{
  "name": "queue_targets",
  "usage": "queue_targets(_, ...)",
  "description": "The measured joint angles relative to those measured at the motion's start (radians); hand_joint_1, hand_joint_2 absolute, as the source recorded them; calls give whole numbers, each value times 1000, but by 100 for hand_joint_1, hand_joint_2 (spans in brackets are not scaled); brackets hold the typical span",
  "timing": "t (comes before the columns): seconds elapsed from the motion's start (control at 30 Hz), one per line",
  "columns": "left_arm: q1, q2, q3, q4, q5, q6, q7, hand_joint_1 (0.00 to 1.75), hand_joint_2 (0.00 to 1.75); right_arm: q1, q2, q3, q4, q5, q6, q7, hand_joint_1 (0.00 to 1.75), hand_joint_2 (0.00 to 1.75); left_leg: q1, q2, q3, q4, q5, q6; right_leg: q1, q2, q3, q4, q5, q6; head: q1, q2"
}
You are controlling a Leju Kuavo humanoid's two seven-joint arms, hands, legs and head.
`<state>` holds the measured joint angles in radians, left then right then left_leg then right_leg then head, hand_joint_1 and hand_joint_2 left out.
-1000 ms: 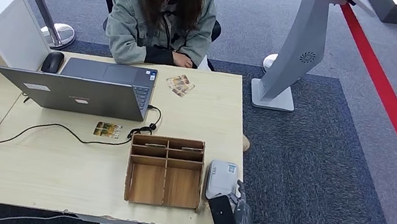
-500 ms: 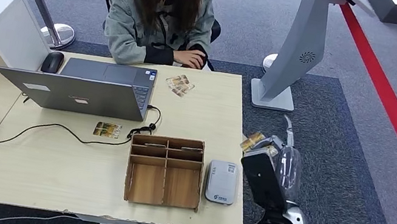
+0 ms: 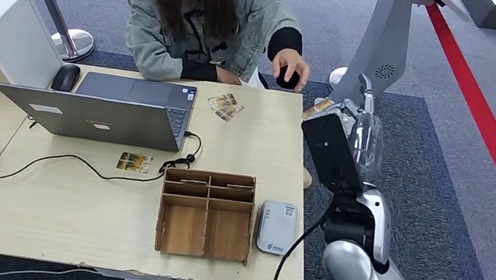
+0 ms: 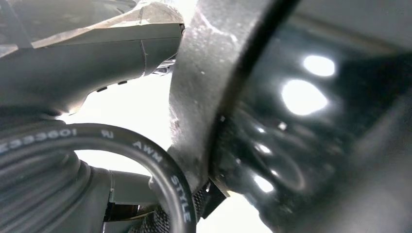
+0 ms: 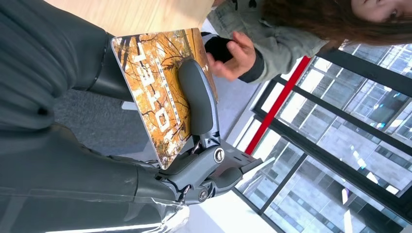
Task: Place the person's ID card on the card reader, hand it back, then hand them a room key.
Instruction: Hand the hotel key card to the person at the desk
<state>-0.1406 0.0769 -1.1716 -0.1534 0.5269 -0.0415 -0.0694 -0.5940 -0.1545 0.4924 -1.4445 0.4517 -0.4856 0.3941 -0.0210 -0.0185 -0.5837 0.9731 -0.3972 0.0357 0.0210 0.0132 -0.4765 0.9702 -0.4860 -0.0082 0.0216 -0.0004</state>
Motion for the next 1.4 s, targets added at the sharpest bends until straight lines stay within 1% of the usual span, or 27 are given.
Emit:
queue_targets(0.13,-1,-8,-3,0,-8,4,0,0,175,-37,49,20,85,-24,-35,-28,175,175,0,0,0,0,0,0,0,0,0,0,0,0,0,0)
queue_targets(0.33,-1,-17,-4,0,-6,8,0,0,175,-48,122,41,192,-32,-62,-80,175,175,0,0,0,0,0,0,0,0,0,0,0,0,0,0)
queue_targets(0.47,-1,-20,-4,0,-6,9,0,0,175,-58,153,53,243,-30,-65,-86,175,175,0,0,0,0,0,0,0,0,0,0,0,0,0,0)
queue_targets(0.63,-1,-25,-4,0,-7,11,1,0,175,-75,178,66,286,-19,-65,-86,175,175,0,0,0,0,0,0,0,0,-1,0,0,0,0,0)
queue_targets(0.67,0,-25,-4,0,-7,12,1,0,175,-78,181,68,293,-16,-65,-86,172,175,0,0,0,0,0,0,0,0,-1,0,0,0,0,0)
queue_targets(0.7,0,-25,-4,0,-7,12,1,0,175,-79,184,70,299,-14,-65,-85,144,175,0,0,0,0,0,0,0,0,-1,0,0,0,0,0)
queue_targets(0.73,0,-25,-4,0,-7,13,1,0,175,-81,186,72,304,-12,-65,-84,107,175,0,0,0,0,0,0,0,0,-1,0,0,0,0,0)
queue_targets(0.8,0,-26,-4,0,-7,13,1,0,175,-85,191,76,312,-10,-65,-83,22,175,0,0,0,0,0,0,0,0,-1,0,0,0,0,0)
queue_targets(0.83,0,-26,-4,0,-7,13,1,0,175,-86,193,78,316,-10,-64,-83,7,175,0,0,0,0,0,0,0,0,-1,0,0,0,0,0)
queue_targets(0.87,0,-26,-4,0,-7,14,1,0,175,-87,195,80,318,-11,-62,-83,0,175,0,0,0,0,0,0,0,0,-1,0,0,0,0,0)
queue_targets(1.0,0,-26,-4,0,3,15,1,0,175,-82,199,89,310,-21,-38,-86,0,175,0,0,0,0,0,0,0,0,-1,0,0,0,0,0)
queue_targets(1.13,1,-24,-4,1,17,15,1,0,175,-59,194,98,253,-10,8,-71,0,175,1,0,0,0,0,0,0,0,-1,0,0,0,0,0)
queue_targets(1.2,2,-23,-3,1,25,14,1,0,175,-44,177,103,199,-16,59,-40,0,175,1,0,0,0,0,0,0,0,-2,0,0,0,0,0)
queue_targets(1.3,4,-18,0,1,38,12,1,0,175,-16,132,110,90,-40,142,10,0,175,1,0,0,0,0,0,0,0,-2,0,0,0,0,0)
queue_targets(1.4,5,-14,2,1,48,8,1,0,175,19,83,116,-16,-33,215,51,0,175,1,1,0,0,0,0,0,0,-2,0,0,0,0,0)
